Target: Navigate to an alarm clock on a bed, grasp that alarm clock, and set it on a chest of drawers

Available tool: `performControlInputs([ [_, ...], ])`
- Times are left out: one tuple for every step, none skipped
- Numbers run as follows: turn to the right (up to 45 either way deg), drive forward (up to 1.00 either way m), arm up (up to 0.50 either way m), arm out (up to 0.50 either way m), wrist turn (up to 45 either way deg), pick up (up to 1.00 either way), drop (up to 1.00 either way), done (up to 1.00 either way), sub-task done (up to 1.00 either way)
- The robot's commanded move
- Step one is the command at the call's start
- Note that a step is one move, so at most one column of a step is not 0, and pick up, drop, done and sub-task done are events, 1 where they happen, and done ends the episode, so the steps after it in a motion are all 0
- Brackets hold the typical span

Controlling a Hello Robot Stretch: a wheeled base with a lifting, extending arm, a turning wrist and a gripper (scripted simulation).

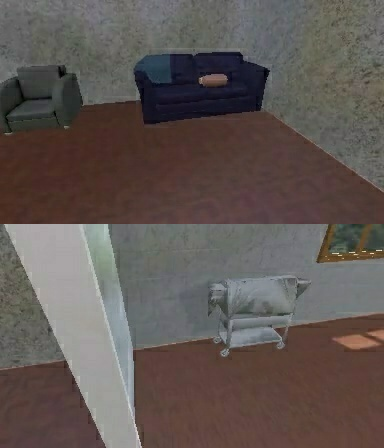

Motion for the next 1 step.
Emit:
performControlInputs([
  [0.0,0.3,0.0,0.0,0.0,0.0,0.0,0.0,0.0],
])
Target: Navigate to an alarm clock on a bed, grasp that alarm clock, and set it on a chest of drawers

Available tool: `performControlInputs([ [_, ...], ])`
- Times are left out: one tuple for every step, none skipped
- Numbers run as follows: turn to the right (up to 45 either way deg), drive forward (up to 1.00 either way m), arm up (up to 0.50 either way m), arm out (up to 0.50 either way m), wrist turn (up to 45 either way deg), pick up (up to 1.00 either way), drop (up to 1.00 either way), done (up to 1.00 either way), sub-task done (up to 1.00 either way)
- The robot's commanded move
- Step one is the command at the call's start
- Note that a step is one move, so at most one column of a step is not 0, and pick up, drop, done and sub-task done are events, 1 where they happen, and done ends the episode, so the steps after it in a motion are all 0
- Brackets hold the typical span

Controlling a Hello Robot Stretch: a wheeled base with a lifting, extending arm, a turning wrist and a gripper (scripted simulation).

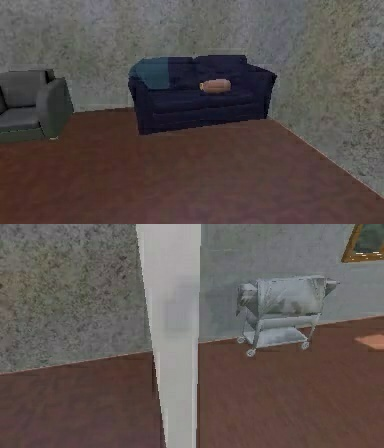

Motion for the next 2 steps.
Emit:
performControlInputs([
  [-45.0,0.0,0.0,0.0,0.0,0.0,0.0,0.0,0.0],
  [-9.0,0.0,0.0,0.0,0.0,0.0,0.0,0.0,0.0],
])
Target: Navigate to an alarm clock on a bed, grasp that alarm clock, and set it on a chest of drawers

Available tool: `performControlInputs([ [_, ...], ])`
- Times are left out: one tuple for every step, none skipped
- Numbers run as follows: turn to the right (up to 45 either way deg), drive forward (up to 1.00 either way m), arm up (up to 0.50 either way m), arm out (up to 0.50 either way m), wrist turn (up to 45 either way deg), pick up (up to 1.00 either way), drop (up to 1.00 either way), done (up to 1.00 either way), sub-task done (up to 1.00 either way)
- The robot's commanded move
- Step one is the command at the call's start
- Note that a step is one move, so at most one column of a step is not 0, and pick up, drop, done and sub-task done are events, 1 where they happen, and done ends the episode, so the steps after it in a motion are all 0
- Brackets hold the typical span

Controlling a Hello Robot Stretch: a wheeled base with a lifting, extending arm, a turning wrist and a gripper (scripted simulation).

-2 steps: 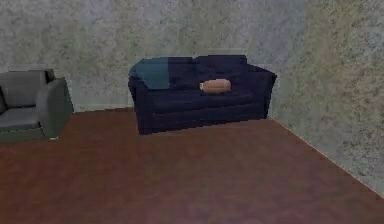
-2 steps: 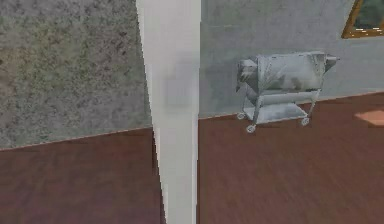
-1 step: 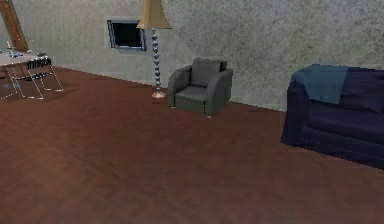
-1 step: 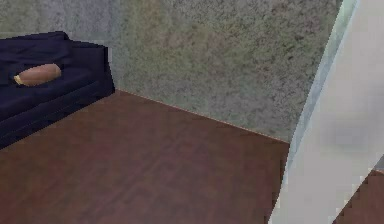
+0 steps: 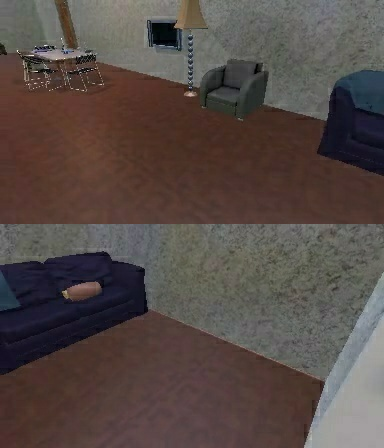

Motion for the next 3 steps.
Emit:
performControlInputs([
  [0.0,0.25,0.0,0.0,0.0,0.0,0.0,0.0,0.0],
  [-45.0,0.0,0.0,0.0,0.0,0.0,0.0,0.0,0.0],
  [-3.0,0.0,0.0,0.0,0.0,0.0,0.0,0.0,0.0],
])
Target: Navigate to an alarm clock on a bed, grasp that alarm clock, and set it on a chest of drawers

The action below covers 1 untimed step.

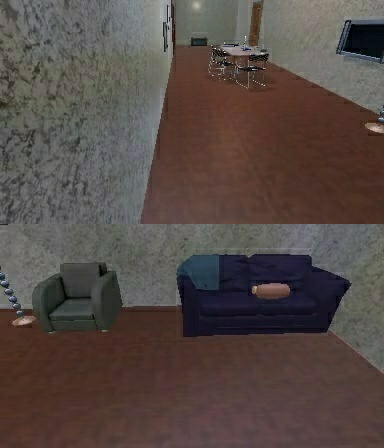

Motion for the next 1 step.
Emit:
performControlInputs([
  [45.0,0.0,0.0,0.0,0.0,0.0,0.0,0.0,0.0],
])
